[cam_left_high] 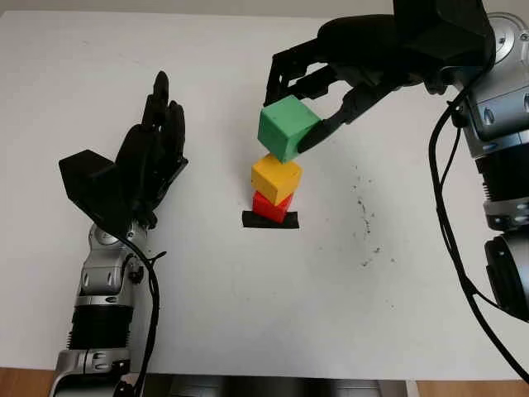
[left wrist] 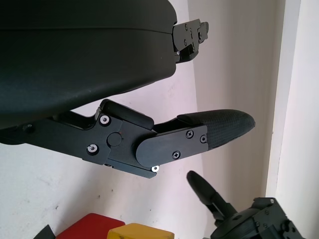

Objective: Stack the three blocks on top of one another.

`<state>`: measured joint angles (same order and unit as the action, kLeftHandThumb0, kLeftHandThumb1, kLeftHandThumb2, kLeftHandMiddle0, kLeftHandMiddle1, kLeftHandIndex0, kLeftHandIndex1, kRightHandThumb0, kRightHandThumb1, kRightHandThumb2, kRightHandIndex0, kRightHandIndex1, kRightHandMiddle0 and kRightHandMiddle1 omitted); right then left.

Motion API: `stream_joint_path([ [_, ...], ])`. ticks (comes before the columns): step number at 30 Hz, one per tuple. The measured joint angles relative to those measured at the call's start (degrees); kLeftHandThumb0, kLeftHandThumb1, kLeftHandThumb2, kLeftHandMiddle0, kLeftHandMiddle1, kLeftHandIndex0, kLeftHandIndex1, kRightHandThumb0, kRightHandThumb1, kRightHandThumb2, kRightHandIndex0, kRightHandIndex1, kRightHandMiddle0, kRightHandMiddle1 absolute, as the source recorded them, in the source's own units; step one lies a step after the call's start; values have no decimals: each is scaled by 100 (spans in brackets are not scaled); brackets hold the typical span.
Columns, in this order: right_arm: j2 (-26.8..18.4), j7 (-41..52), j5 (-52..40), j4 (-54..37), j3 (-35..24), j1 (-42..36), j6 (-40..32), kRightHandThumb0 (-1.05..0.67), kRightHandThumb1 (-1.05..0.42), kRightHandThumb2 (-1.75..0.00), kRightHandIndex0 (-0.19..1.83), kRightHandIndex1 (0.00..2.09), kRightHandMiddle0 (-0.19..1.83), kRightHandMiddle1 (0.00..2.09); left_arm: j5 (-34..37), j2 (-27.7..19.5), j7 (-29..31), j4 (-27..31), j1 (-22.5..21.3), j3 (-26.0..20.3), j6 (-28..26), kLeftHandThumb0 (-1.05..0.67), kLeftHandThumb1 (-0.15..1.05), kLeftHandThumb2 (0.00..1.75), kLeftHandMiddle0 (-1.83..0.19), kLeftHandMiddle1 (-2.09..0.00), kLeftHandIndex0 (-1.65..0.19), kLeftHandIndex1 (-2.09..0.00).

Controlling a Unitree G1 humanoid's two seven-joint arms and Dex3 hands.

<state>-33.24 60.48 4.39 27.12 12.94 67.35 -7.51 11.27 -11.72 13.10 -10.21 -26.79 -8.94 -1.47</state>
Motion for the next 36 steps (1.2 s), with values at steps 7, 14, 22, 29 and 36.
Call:
stream_joint_path([
  [7, 111, 26, -43, 114, 0, -52, 77, -50, -95, -5, 38, 3, 37, 163, 23, 0, 4, 0, 0, 0, 0, -81, 105, 62, 19, -4, 19, -5],
  [14, 209, 6, -45, 112, 0, -197, 40, -49, -96, -6, 36, 2, 34, 165, 27, 0, 7, 0, 0, -1, 4, -81, 105, 62, 19, -5, 19, -5],
  [22, 226, 13, -46, 172, 0, -248, 170, -49, -96, -5, 36, 2, 34, 166, 32, 0, 7, 10, 31, -1, 6, -81, 105, 61, 19, -5, 18, -5],
  [29, 226, 11, -25, 169, 1, -249, 96, -47, -96, -5, 36, 2, 32, 166, 32, 0, 6, 85, 51, 0, 3, -80, 105, 63, 19, -4, 19, -5],
  [36, 225, 23, -22, 184, 1, -249, 172, -47, -96, -5, 37, 2, 33, 168, 28, -2, 2, 91, 64, 0, -6, -80, 105, 62, 18, -5, 18, -5],
])
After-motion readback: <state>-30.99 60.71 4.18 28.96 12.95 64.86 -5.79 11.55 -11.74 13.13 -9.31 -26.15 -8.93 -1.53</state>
